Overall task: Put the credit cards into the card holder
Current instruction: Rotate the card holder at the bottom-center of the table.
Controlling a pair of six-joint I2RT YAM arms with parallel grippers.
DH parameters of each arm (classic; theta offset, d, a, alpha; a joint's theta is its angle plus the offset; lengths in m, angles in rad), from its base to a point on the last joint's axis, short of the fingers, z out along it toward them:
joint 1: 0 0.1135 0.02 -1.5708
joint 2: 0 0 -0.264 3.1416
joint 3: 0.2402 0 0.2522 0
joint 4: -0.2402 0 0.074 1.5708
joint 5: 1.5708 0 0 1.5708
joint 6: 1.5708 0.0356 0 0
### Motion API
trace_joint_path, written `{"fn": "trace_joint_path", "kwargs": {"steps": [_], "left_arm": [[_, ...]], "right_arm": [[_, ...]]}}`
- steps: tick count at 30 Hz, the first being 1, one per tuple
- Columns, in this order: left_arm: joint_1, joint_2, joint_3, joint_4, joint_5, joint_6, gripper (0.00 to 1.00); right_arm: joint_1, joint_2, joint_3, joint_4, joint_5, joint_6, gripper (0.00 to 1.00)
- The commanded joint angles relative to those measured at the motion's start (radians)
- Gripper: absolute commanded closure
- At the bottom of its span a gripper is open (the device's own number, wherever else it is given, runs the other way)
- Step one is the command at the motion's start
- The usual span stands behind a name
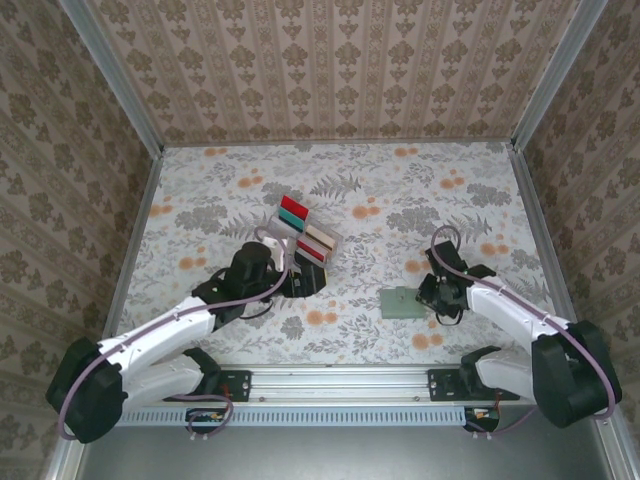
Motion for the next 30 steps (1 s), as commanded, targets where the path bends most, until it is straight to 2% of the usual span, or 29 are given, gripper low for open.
{"fn": "trace_joint_path", "kwargs": {"steps": [1,6,10,13,15,16,19,21,23,26,30], "left_arm": [[-0.012,0.013,0.043,-0.006,-0.005,0.024,0.0],[-0.012,0.031,0.053,-0.01,-0.004,0.026,0.0],[-0.014,0.034,0.048,-0.009,-0.015,0.018,0.0],[-0.014,0.043,0.041,-0.005,-0.027,-0.002,0.0],[-0.013,0.054,0.041,-0.005,-0.028,-0.014,0.0],[-0.014,0.061,0.043,-0.01,-0.028,-0.022,0.0],[-0.014,0.08,0.048,-0.016,-0.018,-0.037,0.0],[-0.015,0.09,0.044,-0.004,-0.014,-0.059,0.01],[-0.016,0.106,0.04,0.009,-0.007,-0.079,0.02],[-0.024,0.139,0.042,0.029,0.007,-0.11,0.05],[-0.04,0.183,0.031,0.069,0.002,-0.166,0.09]], "right_arm": [[0.052,0.005,-0.022,0.007,-0.053,0.022,0.71],[0.182,-0.007,-0.037,0.064,-0.072,0.154,0.71],[0.314,0.001,-0.051,0.202,-0.124,0.244,0.7],[0.382,0.064,0.009,0.286,-0.209,0.208,0.69],[0.417,0.094,0.098,0.228,-0.227,0.127,0.69],[0.43,0.096,0.153,0.141,-0.183,0.086,0.68],[0.421,0.081,0.23,-0.035,-0.02,0.017,0.66],[0.387,0.076,0.234,-0.044,0.029,-0.023,0.65],[0.339,0.094,0.213,0.023,0.001,-0.072,0.63],[0.275,0.165,0.195,0.128,-0.098,-0.122,0.64],[0.262,0.271,0.198,0.201,-0.172,-0.15,0.67]]}}
